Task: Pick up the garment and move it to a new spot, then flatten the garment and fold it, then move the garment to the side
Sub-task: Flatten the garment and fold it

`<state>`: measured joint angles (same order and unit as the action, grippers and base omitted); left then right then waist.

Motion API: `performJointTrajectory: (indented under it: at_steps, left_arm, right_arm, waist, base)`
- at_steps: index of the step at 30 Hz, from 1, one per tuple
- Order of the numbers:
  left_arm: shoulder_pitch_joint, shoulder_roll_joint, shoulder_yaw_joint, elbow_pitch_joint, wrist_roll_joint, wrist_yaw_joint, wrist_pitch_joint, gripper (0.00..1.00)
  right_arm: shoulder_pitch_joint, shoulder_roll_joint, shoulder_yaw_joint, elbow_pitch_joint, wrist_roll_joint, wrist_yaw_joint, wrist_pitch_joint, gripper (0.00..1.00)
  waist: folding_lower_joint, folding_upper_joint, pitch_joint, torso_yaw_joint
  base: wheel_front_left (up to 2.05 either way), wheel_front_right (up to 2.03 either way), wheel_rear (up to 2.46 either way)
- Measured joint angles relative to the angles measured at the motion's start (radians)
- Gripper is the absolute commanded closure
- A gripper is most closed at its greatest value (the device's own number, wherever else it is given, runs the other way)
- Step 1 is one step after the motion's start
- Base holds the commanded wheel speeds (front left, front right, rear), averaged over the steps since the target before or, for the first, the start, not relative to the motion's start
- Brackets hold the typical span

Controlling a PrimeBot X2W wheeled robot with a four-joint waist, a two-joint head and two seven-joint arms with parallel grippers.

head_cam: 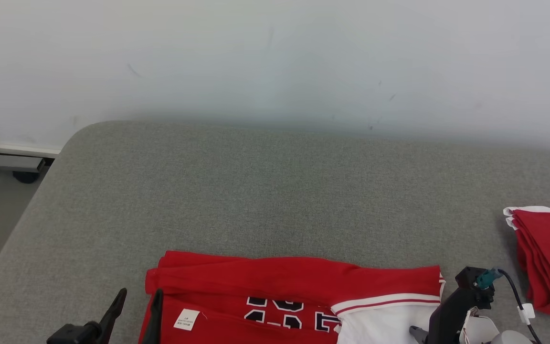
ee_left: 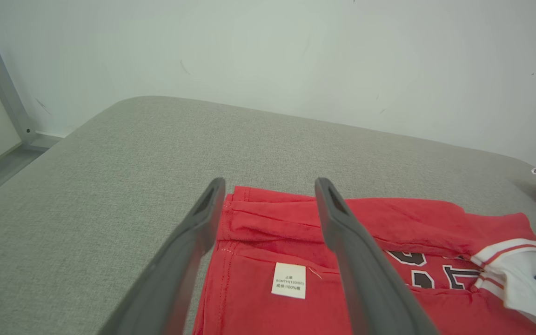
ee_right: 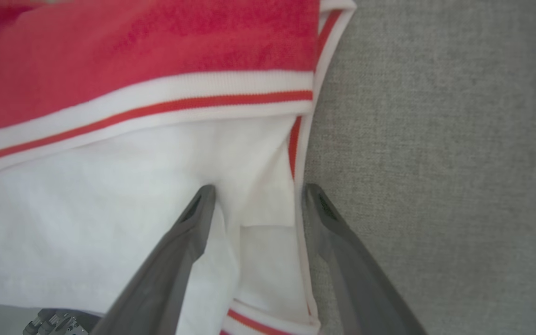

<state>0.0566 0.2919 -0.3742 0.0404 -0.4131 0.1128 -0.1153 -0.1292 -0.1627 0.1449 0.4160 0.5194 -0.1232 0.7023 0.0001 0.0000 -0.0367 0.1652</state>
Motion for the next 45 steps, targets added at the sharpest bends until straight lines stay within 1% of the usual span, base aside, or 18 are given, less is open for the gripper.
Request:
performJointTrajectory:
  at_steps: [5, 6, 7, 8, 9, 19, 23, 27, 31, 36, 38, 40, 41, 45]
  left_arm:
    - [0.0, 0.0, 0.0, 0.001, -0.001, -0.008, 0.0, 0.0]
    - [0.0, 0.001, 0.0, 0.002, -0.001, -0.008, 0.0, 0.0]
    - [0.0, 0.001, 0.0, 0.002, -0.001, -0.009, 0.0, 0.0]
    - [-0.001, 0.001, 0.0, 0.002, -0.001, -0.009, 0.0, 0.0]
    - [-0.001, 0.001, 0.0, 0.003, -0.001, -0.009, 0.0, 0.0]
    - [-0.009, 0.001, 0.002, 0.016, -0.01, -0.017, 0.0, 0.0]
    - [-0.009, 0.001, 0.002, 0.025, -0.021, -0.017, 0.0, 0.0]
    - [-0.009, 0.001, 0.002, 0.032, -0.028, -0.018, -0.001, 0.0]
    - [-0.008, 0.001, 0.003, 0.038, -0.03, -0.018, -0.003, 0.0]
    - [-0.004, -0.001, 0.003, 0.044, -0.037, -0.018, -0.009, 0.0]
    - [-0.004, -0.003, 0.001, 0.046, -0.037, -0.025, -0.009, 0.0]
    - [-0.004, -0.006, -0.001, 0.047, -0.038, -0.025, -0.01, 0.0]
    - [-0.003, -0.007, -0.002, 0.049, -0.038, -0.025, -0.012, 0.0]
    - [-0.002, -0.007, -0.002, 0.052, -0.038, -0.025, -0.017, 0.0]
  right_arm:
    - [0.0, 0.001, -0.014, 0.001, 0.007, 0.0, 0.006, 0.0]
    - [-0.001, 0.001, -0.015, 0.001, 0.007, 0.0, 0.008, 0.26]
    - [-0.001, 0.002, -0.016, 0.001, 0.007, 0.0, 0.011, 0.58]
    - [-0.002, 0.002, -0.017, 0.001, 0.007, 0.0, 0.011, 0.71]
    - [-0.003, 0.002, -0.017, 0.001, 0.007, 0.0, 0.012, 1.0]
    - [-0.004, 0.006, -0.029, -0.007, 0.014, 0.0, 0.021, 1.0]
    - [-0.003, -0.016, -0.054, -0.037, 0.023, 0.0, 0.02, 1.0]
    - [0.005, -0.066, -0.088, -0.09, 0.035, 0.006, 0.021, 1.0]
    - [0.027, -0.14, -0.137, -0.156, 0.036, 0.006, 0.025, 1.0]
    - [0.055, -0.214, -0.183, -0.276, 0.034, 0.006, 0.039, 1.0]
    - [0.064, -0.247, -0.206, -0.314, 0.034, 0.006, 0.054, 1.0]
    - [0.071, -0.284, -0.243, -0.344, 0.034, 0.006, 0.07, 1.0]
    - [0.079, -0.314, -0.286, -0.369, 0.034, 0.004, 0.085, 1.0]
    - [0.08, -0.361, -0.374, -0.392, 0.035, 0.0, 0.119, 1.0]
  waist:
    - [0.0, 0.0001, 0.002, -0.001]
    - [0.0, 0.0, 0.002, -0.001]
    - [0.0, 0.0, 0.002, -0.001]
    - [-0.0001, 0.0001, 0.003, -0.001]
    - [0.0, 0.0, 0.003, -0.001]
    - [0.0, 0.0001, 0.004, 0.002]
    - [0.0, 0.0001, 0.001, 0.0]
    - [0.0, 0.0001, -0.004, -0.003]
    - [0.0, 0.0001, -0.01, -0.008]
    - [-0.0002, 0.0001, -0.017, -0.017]
    - [-0.0002, 0.0001, -0.02, -0.021]
    - [-0.0002, 0.0001, -0.022, -0.024]
    - [-0.0002, 0.0001, -0.024, -0.027]
    - [-0.0002, 0.0001, -0.025, -0.03]
  base:
    - [0.0, 0.0, 0.0]
    - [0.0, 0.0, 0.0]
    - [0.0, 0.0, 0.0]
    - [0.0, 0.0, 0.0]
    - [0.0, 0.0, 0.0]
    - [0.0, 0.0, 0.0]
    - [0.0, 0.0, 0.0]
    - [0.0, 0.0, 0.0]
    - [0.0, 0.0, 0.0]
    - [0.0, 0.0, 0.0]
    - [0.0, 0.0, 0.0]
    - [0.0, 0.0, 0.0]
    - [0.0, 0.0, 0.0]
    - [0.0, 0.0, 0.0]
